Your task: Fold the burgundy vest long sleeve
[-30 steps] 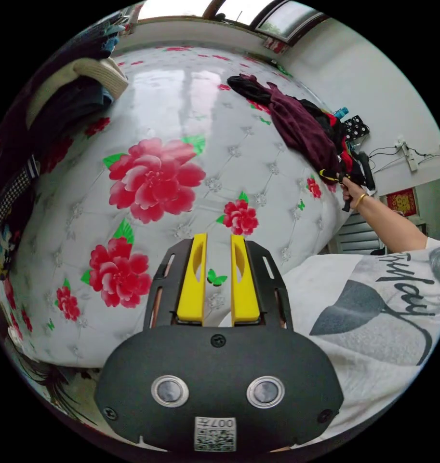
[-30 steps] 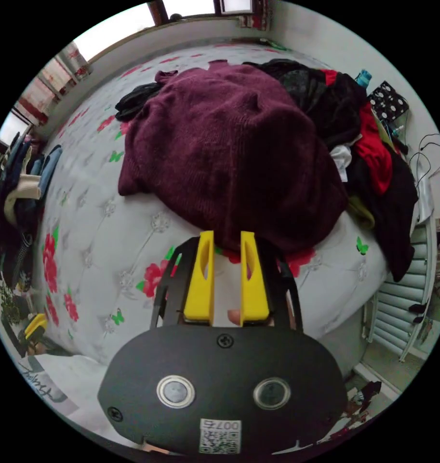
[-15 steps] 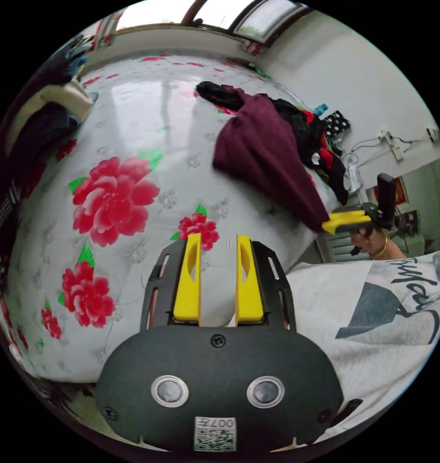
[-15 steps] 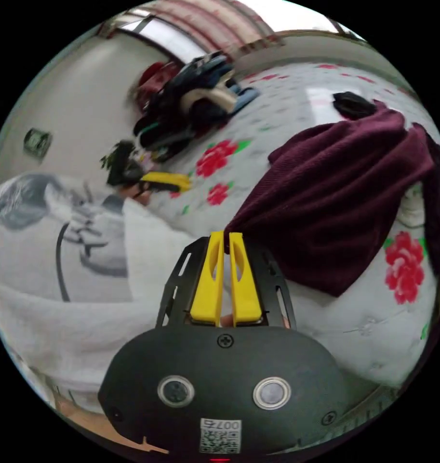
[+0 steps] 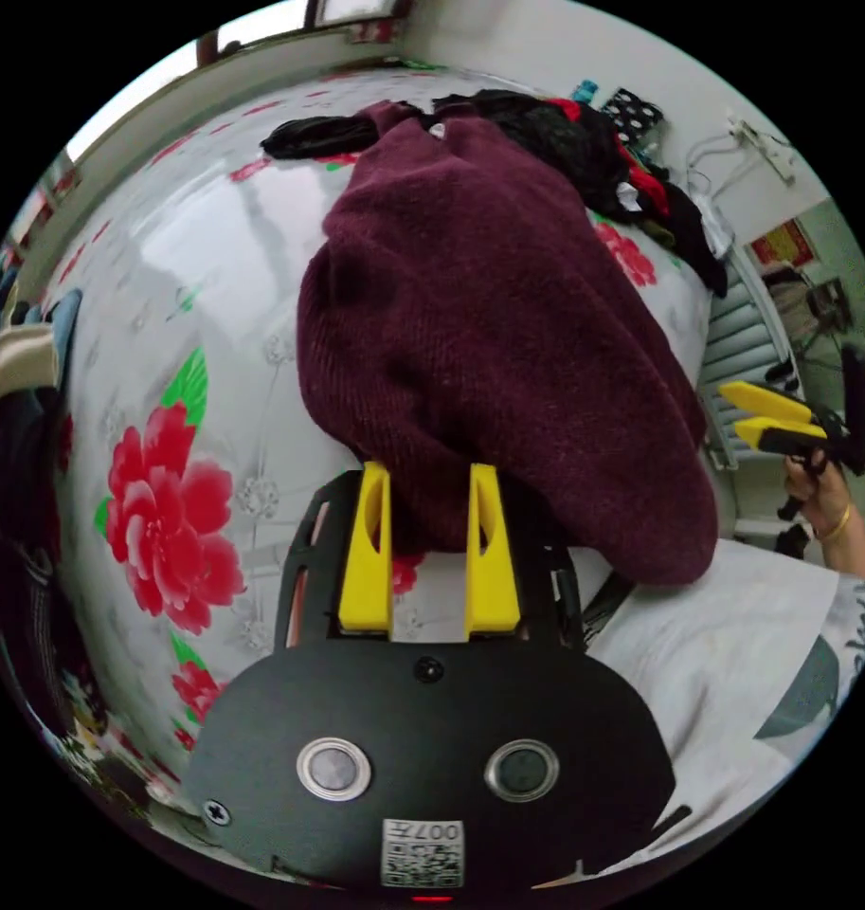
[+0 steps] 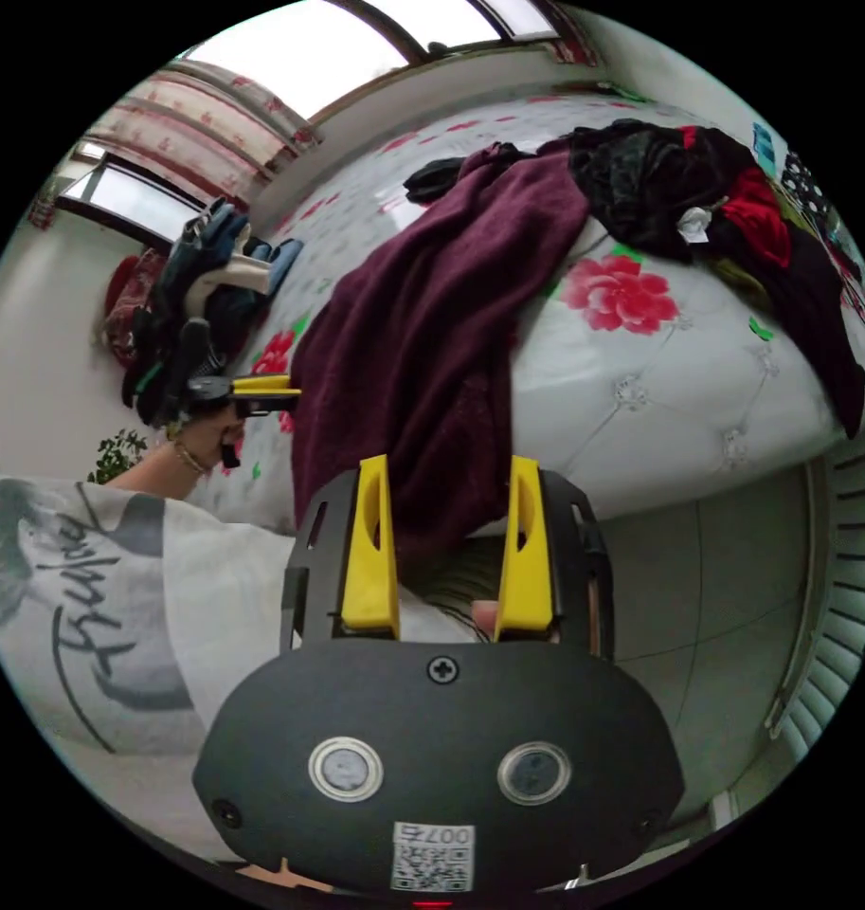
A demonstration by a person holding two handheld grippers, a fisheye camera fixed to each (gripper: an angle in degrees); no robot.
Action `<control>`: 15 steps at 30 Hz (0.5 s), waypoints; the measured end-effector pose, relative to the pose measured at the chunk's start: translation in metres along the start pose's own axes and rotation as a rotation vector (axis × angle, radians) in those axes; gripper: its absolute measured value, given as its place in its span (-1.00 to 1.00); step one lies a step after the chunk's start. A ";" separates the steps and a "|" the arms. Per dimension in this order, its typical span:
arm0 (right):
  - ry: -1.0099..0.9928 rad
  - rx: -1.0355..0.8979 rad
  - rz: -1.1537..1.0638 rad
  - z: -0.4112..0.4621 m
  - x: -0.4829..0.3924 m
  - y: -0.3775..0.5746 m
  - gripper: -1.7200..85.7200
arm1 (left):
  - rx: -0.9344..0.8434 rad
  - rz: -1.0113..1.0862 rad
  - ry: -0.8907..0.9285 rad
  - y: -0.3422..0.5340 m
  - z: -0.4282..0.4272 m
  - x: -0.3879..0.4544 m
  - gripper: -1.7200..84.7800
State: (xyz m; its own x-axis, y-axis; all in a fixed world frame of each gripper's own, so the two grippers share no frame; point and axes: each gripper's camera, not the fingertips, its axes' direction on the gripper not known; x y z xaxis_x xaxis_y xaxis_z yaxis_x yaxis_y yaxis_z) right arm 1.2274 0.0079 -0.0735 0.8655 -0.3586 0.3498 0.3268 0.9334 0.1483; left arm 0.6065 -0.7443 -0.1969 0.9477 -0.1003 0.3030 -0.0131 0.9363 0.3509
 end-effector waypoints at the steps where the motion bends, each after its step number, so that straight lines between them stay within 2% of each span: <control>1: 0.003 -0.010 -0.004 0.005 0.001 -0.004 -0.70 | 0.000 -0.001 0.040 0.004 -0.005 0.000 -0.78; 3: -0.038 -0.052 -0.032 0.025 0.005 -0.026 -0.70 | 0.018 -0.066 0.110 0.016 -0.019 -0.006 -0.81; 6: -0.035 -0.131 -0.079 0.045 0.012 -0.057 -0.75 | 0.229 -0.177 0.286 0.061 -0.072 -0.015 -0.83; 8: 0.017 -0.184 -0.137 0.046 0.016 -0.072 -0.80 | 0.432 -0.285 0.438 0.111 -0.119 -0.023 -0.84; 10: -0.054 -0.242 -0.203 0.039 0.022 -0.087 -0.84 | 0.589 -0.348 0.529 0.152 -0.152 -0.027 -0.84; 13: -0.201 -0.084 -0.315 -0.017 0.027 -0.104 -0.88 | 0.849 -0.368 0.602 0.211 -0.208 -0.021 -0.86; 15: -0.378 0.092 -0.395 -0.081 0.026 -0.120 -0.90 | 1.047 -0.320 0.619 0.246 -0.250 -0.010 -0.87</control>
State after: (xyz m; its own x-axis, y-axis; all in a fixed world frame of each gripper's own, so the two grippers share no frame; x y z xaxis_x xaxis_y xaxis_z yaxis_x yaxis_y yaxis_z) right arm 1.2413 -0.1123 -0.1573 0.4819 -0.6768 0.5565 0.5493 0.7282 0.4099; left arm 0.6735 -0.4285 -0.3353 0.9420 0.1668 -0.2912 0.2665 0.1556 0.9512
